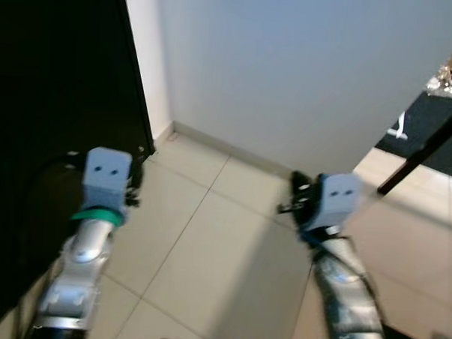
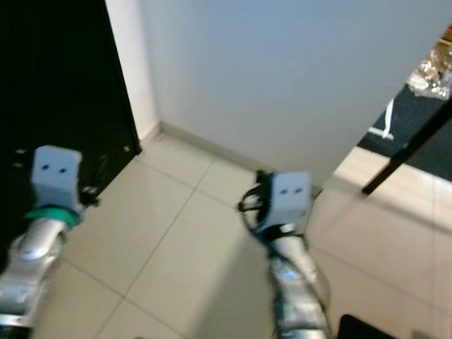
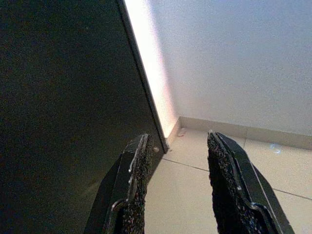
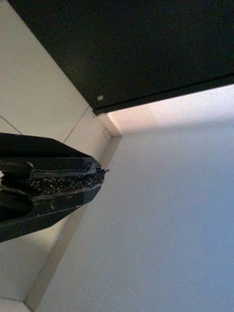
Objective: Hang keys on a hook
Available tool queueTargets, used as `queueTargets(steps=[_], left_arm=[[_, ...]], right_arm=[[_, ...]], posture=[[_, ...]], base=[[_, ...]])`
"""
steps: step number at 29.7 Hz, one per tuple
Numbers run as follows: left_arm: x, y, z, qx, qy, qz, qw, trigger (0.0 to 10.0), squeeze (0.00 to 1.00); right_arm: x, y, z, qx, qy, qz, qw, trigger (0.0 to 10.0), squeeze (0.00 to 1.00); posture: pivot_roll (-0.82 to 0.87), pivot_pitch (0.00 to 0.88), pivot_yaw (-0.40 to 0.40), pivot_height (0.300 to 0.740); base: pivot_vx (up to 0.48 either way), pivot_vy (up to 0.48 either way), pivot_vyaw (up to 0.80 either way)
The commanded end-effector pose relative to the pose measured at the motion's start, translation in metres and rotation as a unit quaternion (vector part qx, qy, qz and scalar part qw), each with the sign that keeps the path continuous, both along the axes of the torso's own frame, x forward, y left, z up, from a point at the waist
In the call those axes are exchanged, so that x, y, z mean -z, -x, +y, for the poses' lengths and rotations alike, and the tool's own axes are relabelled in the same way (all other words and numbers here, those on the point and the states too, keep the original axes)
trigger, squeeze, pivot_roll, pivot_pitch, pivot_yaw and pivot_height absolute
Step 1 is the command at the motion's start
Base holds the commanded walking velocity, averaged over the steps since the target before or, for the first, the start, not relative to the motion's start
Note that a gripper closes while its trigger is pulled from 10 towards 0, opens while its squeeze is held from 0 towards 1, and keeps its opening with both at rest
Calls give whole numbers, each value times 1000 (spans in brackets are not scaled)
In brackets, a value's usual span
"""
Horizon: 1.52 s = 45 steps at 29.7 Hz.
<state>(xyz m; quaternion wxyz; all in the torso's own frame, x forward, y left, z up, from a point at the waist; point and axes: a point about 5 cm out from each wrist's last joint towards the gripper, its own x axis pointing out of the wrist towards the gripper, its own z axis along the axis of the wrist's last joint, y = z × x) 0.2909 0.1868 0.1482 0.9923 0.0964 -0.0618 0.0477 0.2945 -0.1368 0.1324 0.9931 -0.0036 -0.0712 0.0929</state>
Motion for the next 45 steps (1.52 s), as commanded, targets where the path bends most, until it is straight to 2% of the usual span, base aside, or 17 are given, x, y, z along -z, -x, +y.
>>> queueTargets(steps=[1, 15, 17, 20, 23, 24, 29, 31, 37, 43, 45], left_arm=[[2, 1, -6, 12, 5, 2, 1000, 10000, 0], [3, 1, -8, 23, 3, 9, 1000, 10000, 0], [4, 1, -11, 34, 13, 16, 999, 10000, 0], [13, 2, -21, 65, 77, 65, 993, 10000, 0], [13, 2, -23, 68, 78, 69, 992, 10000, 0], [10, 0, -24, 73, 62, 60, 994, 10000, 0], [7, -2, -25, 88, 46, 52, 994, 10000, 0], [5, -3, -30, 124, 37, 56, 990, 10000, 0], [0, -4, -36, 152, 26, 53, 987, 10000, 0], [-16, -8, -33, 120, -6, -3, 993, 10000, 0], [-16, -8, -33, 120, -6, -3, 993, 10000, 0]], right_arm=[[5, 2, -10, 17, 5, 9, 1000, 10000, 0], [8, 3, -8, 16, 0, 16, 1000, 10000, 0], [8, 4, -8, 16, -2, 18, 1000, 10000, 0], [9, 3, -7, 17, -9, 23, 1000, 10000, 0], [9, 3, -7, 17, -9, 23, 1000, 10000, 0], [9, 2, -7, 17, -10, 22, 1000, 10000, 0], [8, 2, -6, 17, -11, 21, 1000, 10000, 0], [8, 2, -6, 18, -11, 19, 1000, 10000, 0], [7, 2, -8, 22, -11, 18, 1000, 10000, 0], [5, 2, -11, 28, -8, 12, 999, 10000, 0], [5, 2, -11, 28, -8, 12, 999, 10000, 0]], posture=[[0, 84, 83, 740], [4, 91, 88, 740], [6, 91, 88, 740], [6, 91, 88, 740], [6, 89, 90, 740], [7, 87, 92, 740], [6, 85, 94, 740], [4, 85, 95, 740], [1, 86, 99, 740], [-8, 77, 103, 740], [-8, 77, 103, 740]], base=[[472, 0, 0], [442, 0, -79], [0, 0, -800], [0, 0, -800], [0, 0, -800], [0, 0, -800], [0, 0, -800], [0, 0, -800], [0, 0, -800], [0, 0, -800], [0, 0, -800]])
